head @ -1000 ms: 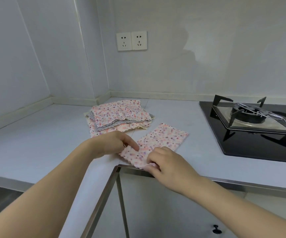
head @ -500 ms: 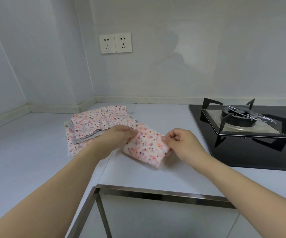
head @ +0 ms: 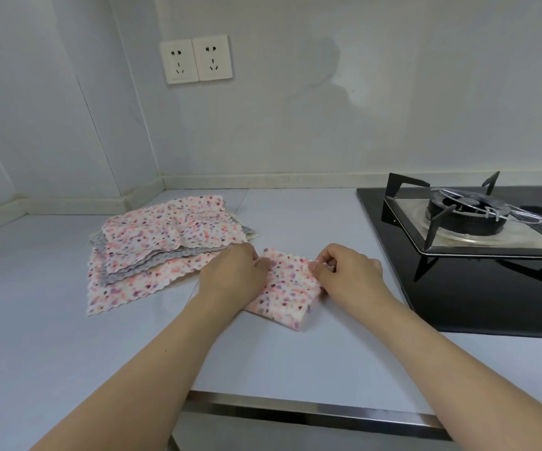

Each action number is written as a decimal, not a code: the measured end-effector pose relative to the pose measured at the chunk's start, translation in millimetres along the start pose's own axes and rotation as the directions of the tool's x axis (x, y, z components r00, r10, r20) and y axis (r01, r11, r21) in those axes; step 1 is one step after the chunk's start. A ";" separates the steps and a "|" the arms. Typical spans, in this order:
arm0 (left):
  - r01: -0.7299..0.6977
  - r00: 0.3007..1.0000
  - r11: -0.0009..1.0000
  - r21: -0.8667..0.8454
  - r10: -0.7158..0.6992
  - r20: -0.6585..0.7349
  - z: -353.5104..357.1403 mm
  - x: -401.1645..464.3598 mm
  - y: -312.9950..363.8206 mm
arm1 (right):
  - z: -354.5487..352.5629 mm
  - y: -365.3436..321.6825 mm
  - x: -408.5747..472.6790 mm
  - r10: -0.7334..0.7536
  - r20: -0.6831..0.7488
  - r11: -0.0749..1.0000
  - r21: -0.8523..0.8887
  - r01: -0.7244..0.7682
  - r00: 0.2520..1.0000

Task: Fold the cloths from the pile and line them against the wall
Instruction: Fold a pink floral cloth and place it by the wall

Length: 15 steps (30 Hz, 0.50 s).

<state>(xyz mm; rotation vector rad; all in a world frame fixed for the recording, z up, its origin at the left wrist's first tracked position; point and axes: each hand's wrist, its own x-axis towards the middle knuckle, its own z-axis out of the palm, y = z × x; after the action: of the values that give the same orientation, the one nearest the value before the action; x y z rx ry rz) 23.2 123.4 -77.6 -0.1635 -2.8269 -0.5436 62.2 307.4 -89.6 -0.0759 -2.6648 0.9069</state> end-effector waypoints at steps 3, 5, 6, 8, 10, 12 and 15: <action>0.008 1.000 0.999 0.042 -0.009 0.026 -0.1 1.9 -0.1 | 1.5 0.1 3.6 0.001 0.021 1.000 -0.031 0.000 1.000; 0.014 0.999 0.999 0.042 -0.017 0.050 -0.4 2.3 0.8 | 2.3 1.0 5.0 0.002 0.019 0.999 -0.042 -0.001 1.000; 0.024 0.998 0.999 0.040 -0.026 0.062 -0.6 2.5 1.5 | 2.5 1.7 5.2 -0.001 0.020 0.999 -0.053 0.002 1.000; 0.044 0.995 0.999 0.019 -0.046 0.086 -3.4 0.0 3.6 | 2.9 2.1 5.3 -0.012 0.028 0.997 -0.077 0.015 1.000; 0.029 0.997 1.000 0.011 -0.030 0.071 -9.4 -7.4 4.1 | 2.4 1.4 4.9 -0.021 0.036 0.995 -0.098 0.024 0.999; -0.102 0.990 0.994 0.028 0.105 -0.095 -14.7 -21.6 4.9 | 2.4 1.0 5.3 -0.027 0.048 0.992 -0.123 0.033 0.998; -0.323 0.918 0.946 -0.038 0.303 -0.257 -21.7 -57.1 23.5 | 2.9 0.9 6.1 -0.027 0.058 0.989 -0.144 0.035 0.998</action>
<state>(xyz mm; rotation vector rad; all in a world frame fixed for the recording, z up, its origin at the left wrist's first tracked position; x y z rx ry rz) 86.7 133.4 -65.4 -0.5176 -2.4698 -0.5590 55.5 307.4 -90.5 -0.0427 -2.7724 0.7145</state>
